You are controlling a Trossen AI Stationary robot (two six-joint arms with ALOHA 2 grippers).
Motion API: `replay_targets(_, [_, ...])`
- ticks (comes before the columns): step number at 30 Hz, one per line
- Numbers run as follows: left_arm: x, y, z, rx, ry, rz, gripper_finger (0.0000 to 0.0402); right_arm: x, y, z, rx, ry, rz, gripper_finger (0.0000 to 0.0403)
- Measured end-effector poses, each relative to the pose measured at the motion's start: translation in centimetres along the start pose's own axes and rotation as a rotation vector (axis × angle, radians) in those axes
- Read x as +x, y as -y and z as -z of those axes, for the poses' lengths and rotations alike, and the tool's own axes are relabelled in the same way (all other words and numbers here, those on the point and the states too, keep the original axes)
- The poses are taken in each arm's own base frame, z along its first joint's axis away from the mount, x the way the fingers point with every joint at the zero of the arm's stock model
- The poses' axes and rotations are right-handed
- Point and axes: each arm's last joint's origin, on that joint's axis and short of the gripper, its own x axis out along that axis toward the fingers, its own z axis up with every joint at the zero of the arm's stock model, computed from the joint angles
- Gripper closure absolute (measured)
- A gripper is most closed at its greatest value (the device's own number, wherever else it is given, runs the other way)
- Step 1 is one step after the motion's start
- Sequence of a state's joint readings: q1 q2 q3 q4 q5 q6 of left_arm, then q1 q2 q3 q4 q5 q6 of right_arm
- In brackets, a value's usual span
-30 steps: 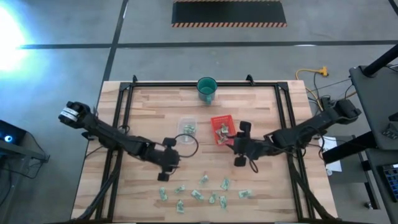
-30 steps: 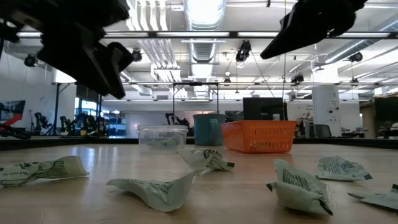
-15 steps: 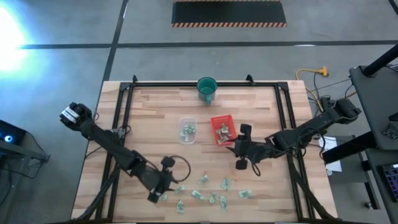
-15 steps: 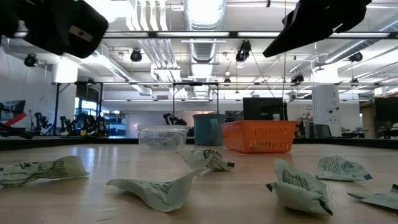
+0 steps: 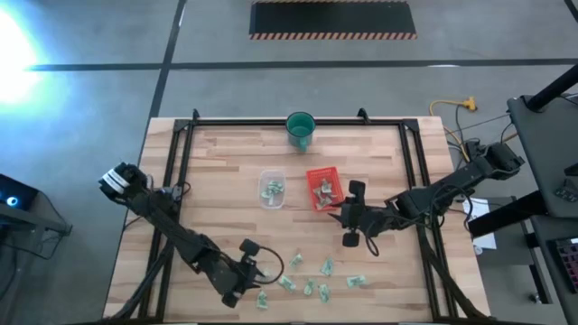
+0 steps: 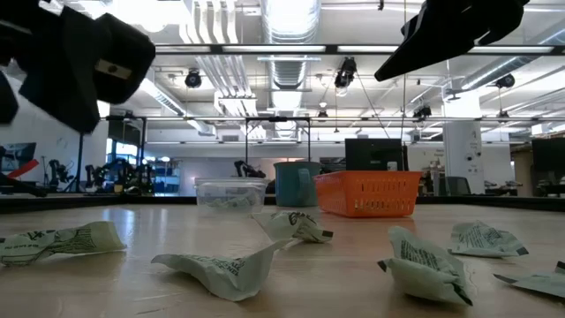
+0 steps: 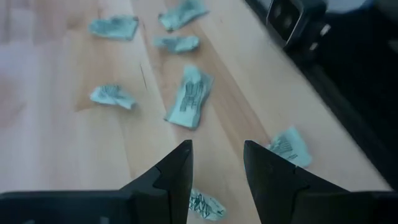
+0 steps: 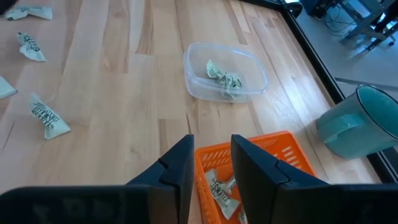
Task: Pick and place items into bin
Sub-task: Put the stevia packet into the transparent bin
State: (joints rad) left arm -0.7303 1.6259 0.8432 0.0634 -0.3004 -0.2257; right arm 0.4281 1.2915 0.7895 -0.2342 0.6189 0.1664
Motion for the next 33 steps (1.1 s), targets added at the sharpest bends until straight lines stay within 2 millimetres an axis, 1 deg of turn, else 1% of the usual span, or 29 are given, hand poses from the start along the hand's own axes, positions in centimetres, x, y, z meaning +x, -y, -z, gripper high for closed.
replay_targets(6, [1.7, 0.7, -0.7, 0.027, -0.073, -0.019, 0.0274, -0.1, -0.1, 0.0, -0.004, 0.001, -0.005, 0.0305])
replay_targets(10, [2.6, 1.0, -1.4, 0.049, -0.124, -0.085, 0.0275, -0.1, -0.1, 0.0, -0.004, 0.001, -0.005, 0.0308])
replay_targets(16, [4.1, 1.4, -1.5, 0.072, -0.208, -0.106, 0.0275, -0.1, -0.1, 0.0, -0.004, 0.001, -0.005, 0.0317])
replay_targets(20, [4.1, 1.5, -1.7, 0.059, -0.230, -0.116, 0.0275, -0.1, -0.1, 0.0, -0.004, 0.001, -0.005, 0.0322])
replay_targets(24, [4.0, 1.2, -1.3, 0.055, -0.250, -0.173, 0.0275, -0.1, -0.1, 0.0, -0.004, 0.001, -0.004, 0.0323])
replay_targets(28, [4.0, 0.7, -0.8, 0.027, -0.282, -0.193, 0.0274, -0.1, -0.1, 0.0, -0.004, 0.001, -0.004, 0.0320])
replay_targets(33, [4.0, 0.7, -0.8, 0.018, -0.285, -0.193, 0.0275, -0.1, -0.1, 0.1, -0.005, 0.001, -0.004, 0.0316])
